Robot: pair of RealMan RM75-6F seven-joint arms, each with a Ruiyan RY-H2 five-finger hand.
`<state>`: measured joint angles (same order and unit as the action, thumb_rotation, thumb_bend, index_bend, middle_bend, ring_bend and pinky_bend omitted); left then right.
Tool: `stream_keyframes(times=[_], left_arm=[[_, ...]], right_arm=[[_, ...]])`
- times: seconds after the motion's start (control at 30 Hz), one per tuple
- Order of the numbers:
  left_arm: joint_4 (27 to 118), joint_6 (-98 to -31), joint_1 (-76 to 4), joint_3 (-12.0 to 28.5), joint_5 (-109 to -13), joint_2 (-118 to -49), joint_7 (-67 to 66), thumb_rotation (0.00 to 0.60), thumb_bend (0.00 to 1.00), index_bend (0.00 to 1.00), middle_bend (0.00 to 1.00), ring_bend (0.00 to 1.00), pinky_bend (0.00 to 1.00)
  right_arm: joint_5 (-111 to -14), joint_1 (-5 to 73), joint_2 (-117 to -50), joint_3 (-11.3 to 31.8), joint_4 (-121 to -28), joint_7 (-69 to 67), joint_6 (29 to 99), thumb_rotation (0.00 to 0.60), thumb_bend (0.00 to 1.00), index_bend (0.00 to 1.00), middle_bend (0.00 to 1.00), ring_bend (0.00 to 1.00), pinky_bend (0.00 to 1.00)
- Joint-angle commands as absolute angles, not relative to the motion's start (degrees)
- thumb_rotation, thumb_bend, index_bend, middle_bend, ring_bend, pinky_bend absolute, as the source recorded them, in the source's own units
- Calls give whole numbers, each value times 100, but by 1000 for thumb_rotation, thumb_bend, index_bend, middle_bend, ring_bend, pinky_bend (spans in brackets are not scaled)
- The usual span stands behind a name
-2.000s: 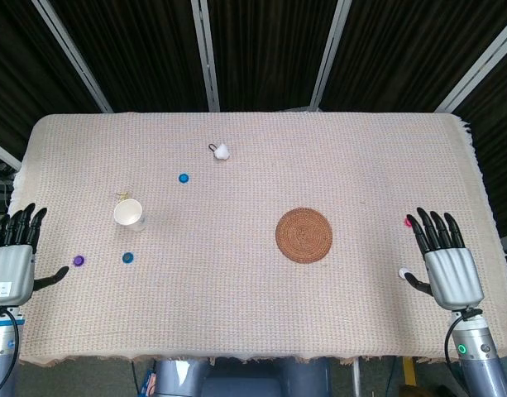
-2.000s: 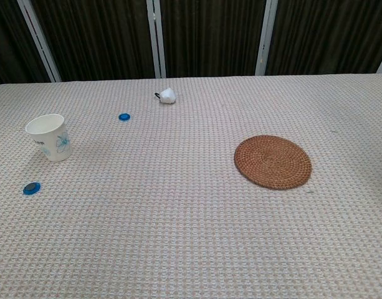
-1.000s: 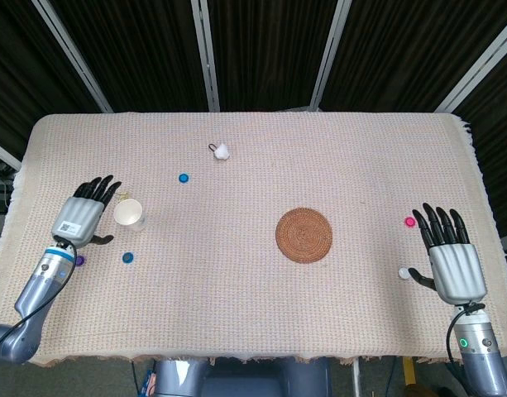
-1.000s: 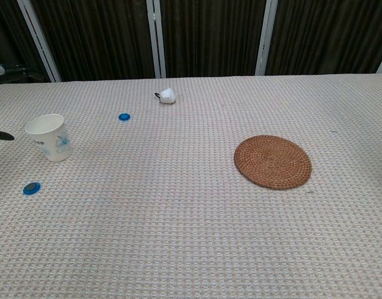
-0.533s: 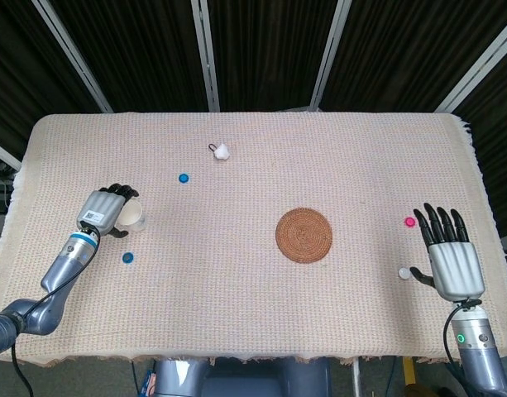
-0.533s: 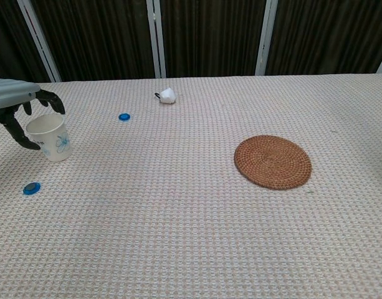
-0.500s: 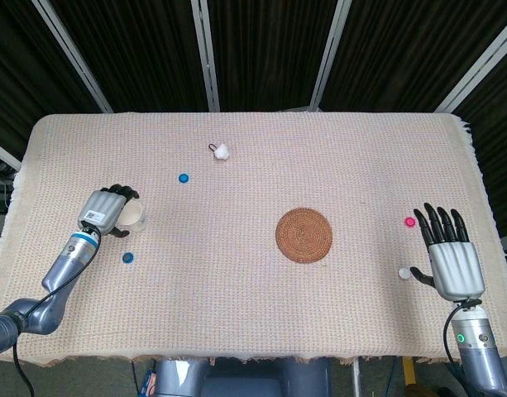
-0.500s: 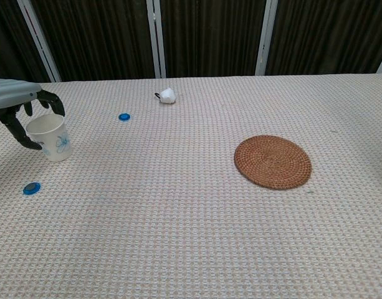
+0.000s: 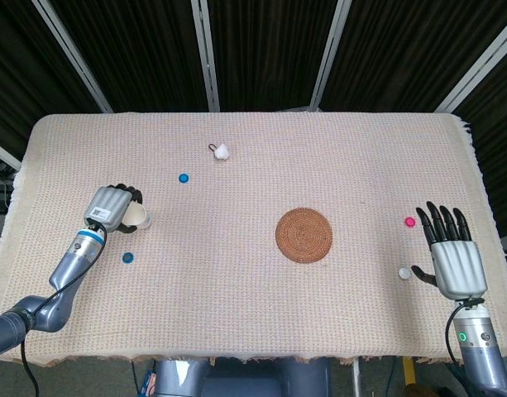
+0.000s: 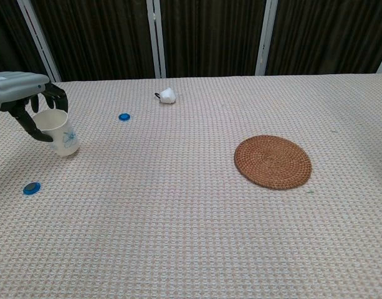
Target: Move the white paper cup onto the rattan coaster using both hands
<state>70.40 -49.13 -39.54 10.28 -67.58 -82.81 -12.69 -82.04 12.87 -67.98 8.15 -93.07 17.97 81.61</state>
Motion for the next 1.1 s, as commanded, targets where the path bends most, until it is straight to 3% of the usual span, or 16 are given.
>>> stream_keyframes(times=[0.03, 0.3, 0.63, 0.73, 0.8, 0.83, 0.9, 1.1], left_arm=[[7616, -5102, -4006, 1156, -6897, -8075, -1228, 600, 167, 440, 387, 307, 401], [8489, -4899, -4489, 1317, -6802, -8264, -1794, 600, 153, 440, 386, 307, 401], [8364, -4689, -5047, 1272, -6210, -9139, -2739, 600, 136, 434, 377, 302, 398], [8267, -4722, -5114, 1212, -6107, -9287, -2933, 600, 86, 409, 316, 262, 374], [8246, -4735, -5129, 1197, -6047, -9328, -2979, 600, 32, 283, 149, 136, 249], [8252, -4757, -5130, 1194, -6017, -9347, -2986, 600, 11, 166, 62, 62, 153], [8301, -4774, -5124, 1178, -5971, -9338, -3001, 600, 0, 23, 0, 0, 36], [9110, -5376, -4861, 1208, -5981, -8751, -3133, 600, 0, 0, 0, 0, 0]], right_arm=[[-8187, 1288, -6785, 820, -9314, 1770, 8149, 600, 0, 0, 0, 0, 0], [-8147, 1281, -6740, 844, -9331, 1690, 8154, 600, 0, 0, 0, 0, 0], [-8066, 1251, -6675, 880, -9292, 1588, 8177, 600, 0, 0, 0, 0, 0], [-8040, 1239, -6646, 889, -9280, 1535, 8179, 600, 0, 0, 0, 0, 0], [-8047, 1234, -6633, 888, -9280, 1518, 8186, 600, 0, 0, 0, 0, 0], [-8052, 1231, -6625, 886, -9282, 1507, 8191, 600, 0, 0, 0, 0, 0], [-8063, 1225, -6613, 884, -9292, 1487, 8201, 600, 0, 0, 0, 0, 0], [-8146, 1206, -6561, 855, -9364, 1411, 8239, 600, 0, 0, 0, 0, 0]])
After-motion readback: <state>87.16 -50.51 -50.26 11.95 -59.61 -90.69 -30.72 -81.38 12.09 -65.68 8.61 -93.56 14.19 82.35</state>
